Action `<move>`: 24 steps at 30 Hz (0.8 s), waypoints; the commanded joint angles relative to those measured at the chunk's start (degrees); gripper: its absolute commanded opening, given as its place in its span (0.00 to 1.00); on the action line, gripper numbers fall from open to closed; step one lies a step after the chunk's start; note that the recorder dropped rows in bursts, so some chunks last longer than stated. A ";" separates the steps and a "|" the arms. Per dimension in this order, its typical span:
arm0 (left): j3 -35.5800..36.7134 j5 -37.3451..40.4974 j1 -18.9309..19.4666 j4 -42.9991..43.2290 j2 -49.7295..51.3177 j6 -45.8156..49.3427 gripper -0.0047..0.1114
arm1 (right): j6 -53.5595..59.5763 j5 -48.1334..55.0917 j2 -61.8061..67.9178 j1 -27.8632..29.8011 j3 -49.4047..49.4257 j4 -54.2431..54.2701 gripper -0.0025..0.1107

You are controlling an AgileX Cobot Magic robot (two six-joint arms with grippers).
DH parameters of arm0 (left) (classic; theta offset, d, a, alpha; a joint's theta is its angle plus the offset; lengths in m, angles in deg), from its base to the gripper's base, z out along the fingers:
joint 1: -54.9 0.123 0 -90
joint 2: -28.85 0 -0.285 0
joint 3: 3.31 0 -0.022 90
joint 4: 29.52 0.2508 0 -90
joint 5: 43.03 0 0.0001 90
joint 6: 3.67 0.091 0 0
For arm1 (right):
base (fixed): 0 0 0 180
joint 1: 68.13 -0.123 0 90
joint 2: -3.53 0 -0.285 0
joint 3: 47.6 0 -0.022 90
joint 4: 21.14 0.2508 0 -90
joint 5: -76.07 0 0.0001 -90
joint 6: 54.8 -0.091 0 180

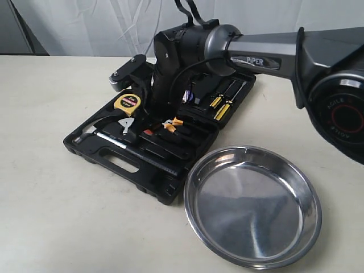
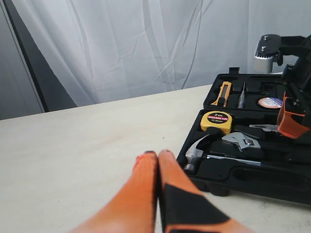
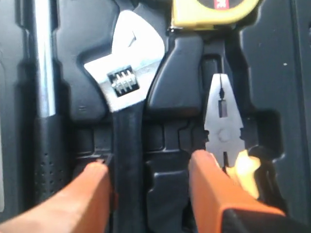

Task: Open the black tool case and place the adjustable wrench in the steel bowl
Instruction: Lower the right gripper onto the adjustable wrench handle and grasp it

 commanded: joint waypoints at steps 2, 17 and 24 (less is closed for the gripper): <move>-0.12 -0.36 -0.21 -0.15 0.20 0.02 0.04 | -0.07 -1.11 2.01 0.18 -0.04 1.20 0.44; -0.12 -0.36 -0.21 -0.15 0.20 0.02 0.04 | 2.97 -5.08 4.21 -2.36 -0.04 -1.01 0.44; -0.12 -0.36 -0.21 -0.15 0.20 0.02 0.04 | 2.97 -3.41 6.49 -2.36 -0.04 -1.02 0.23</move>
